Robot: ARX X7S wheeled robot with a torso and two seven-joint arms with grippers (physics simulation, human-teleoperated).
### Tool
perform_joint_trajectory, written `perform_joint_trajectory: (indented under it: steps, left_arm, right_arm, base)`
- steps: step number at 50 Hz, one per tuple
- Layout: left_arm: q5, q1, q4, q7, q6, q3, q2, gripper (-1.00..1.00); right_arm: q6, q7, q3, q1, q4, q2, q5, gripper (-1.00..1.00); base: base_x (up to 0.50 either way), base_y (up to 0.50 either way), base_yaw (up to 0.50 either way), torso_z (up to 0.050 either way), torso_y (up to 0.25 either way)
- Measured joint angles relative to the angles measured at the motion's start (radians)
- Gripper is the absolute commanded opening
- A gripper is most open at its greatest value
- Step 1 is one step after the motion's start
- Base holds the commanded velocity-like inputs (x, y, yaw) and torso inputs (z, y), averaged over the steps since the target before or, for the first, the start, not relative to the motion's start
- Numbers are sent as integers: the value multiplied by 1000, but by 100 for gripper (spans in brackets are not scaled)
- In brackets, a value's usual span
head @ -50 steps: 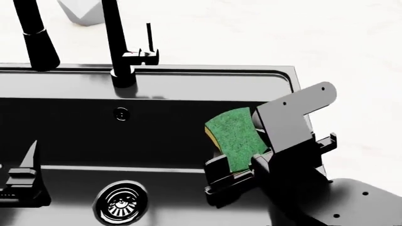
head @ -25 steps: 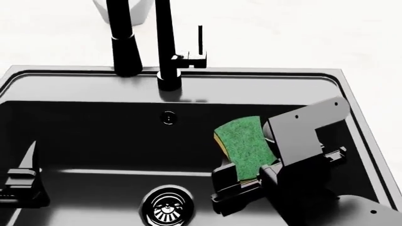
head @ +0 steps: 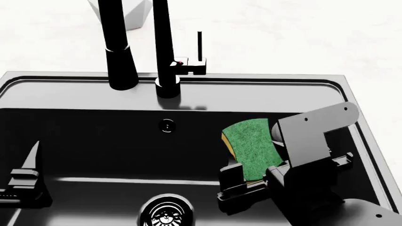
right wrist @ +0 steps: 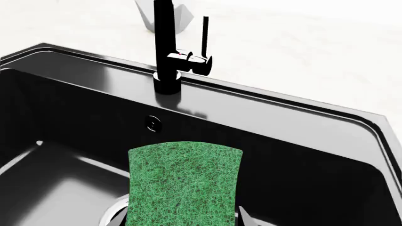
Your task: Pick the pan and sponge and place them into the sink. Then turn on the water.
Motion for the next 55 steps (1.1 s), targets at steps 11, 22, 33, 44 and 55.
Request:
perform_joint_trajectory:
  steps: [11,22,33,44,55]
  left_arm:
    - [-5,6,-3,1,7,-3,-5,100]
    - [-8,8,-4,-3,11,-1,-8,100]
    - [-12,10,-7,-4,15,-1,-11,100]
    - [-16,14,-10,-6,19,-1,-15,100]
    - [-22,23,-11,-5,27,-8,-21,100]
  right_arm:
    - [15,-31,-45,37,106,-30,-16,-100]
    - [-22,-47,-98,26,261,-65,-86,-100]
    - [-103,-72,-130,2,431,-111,-154,-100]
    - [-172,-126,-163,14,589,-154,-204,-100]
    - [-248,-201,-202,58,781,-204,-259,-100]
  base:
    - [0,0,0,0,0]
    - [0,0,0,0,0]
    - [0,0,0,0,0]
    - [0,0,0,0,0]
    - [0,0,0,0,0]
